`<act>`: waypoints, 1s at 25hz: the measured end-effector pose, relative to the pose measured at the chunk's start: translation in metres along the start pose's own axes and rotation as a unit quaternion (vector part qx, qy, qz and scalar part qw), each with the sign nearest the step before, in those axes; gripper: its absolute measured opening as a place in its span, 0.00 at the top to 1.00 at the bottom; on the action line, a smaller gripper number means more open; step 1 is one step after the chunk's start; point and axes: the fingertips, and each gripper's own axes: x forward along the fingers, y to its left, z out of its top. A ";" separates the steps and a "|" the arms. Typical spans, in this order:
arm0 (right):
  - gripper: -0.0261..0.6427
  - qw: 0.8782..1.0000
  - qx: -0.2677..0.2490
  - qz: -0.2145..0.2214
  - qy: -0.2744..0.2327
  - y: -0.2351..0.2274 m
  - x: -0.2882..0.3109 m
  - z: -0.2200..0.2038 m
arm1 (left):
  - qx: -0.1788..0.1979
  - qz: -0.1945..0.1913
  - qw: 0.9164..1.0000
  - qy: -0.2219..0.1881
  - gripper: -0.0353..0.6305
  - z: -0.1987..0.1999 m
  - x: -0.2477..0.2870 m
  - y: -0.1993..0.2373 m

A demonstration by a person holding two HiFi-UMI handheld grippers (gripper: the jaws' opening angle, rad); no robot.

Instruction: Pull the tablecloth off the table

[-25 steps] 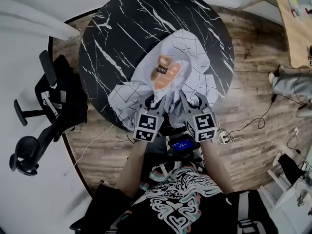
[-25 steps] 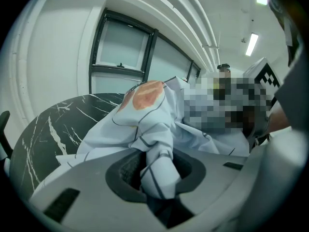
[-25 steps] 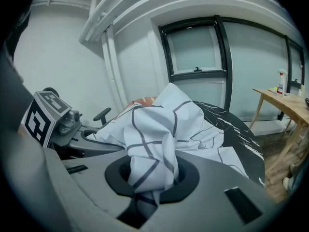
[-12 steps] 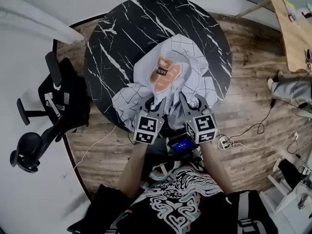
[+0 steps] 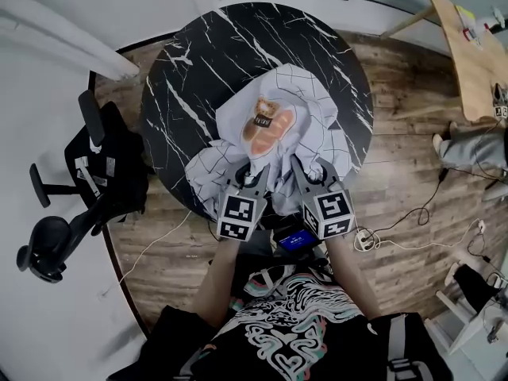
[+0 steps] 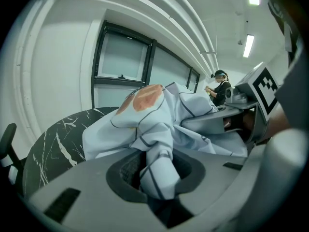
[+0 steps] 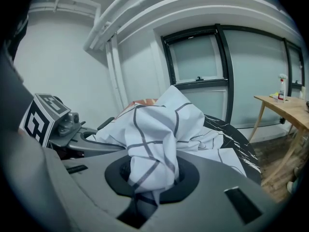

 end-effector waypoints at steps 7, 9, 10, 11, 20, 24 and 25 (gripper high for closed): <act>0.87 1.000 0.003 0.000 -0.016 0.002 -0.007 0.017 | 0.009 0.004 1.000 -0.011 0.82 0.018 -0.008 -0.001; 0.87 1.000 0.005 0.000 -0.023 0.002 -0.010 0.022 | 0.014 0.004 1.000 -0.015 0.82 0.024 -0.011 -0.003; 0.87 1.000 0.005 0.000 -0.026 0.003 -0.011 0.024 | 0.016 0.004 1.000 -0.017 0.82 0.026 -0.013 -0.004; 0.87 1.000 0.005 0.001 -0.028 0.004 -0.013 0.026 | 0.018 0.004 1.000 -0.018 0.82 0.028 -0.015 -0.005; 0.87 0.999 0.011 0.003 -0.046 0.007 -0.024 0.041 | 0.034 0.010 0.999 -0.027 0.82 0.045 -0.027 -0.010; 0.87 0.998 0.009 0.004 -0.057 0.009 -0.026 0.049 | 0.040 0.013 0.999 -0.035 0.82 0.053 -0.030 -0.010; 0.87 0.998 0.007 0.005 -0.058 0.010 -0.027 0.050 | 0.039 0.014 0.998 -0.037 0.82 0.054 -0.031 -0.010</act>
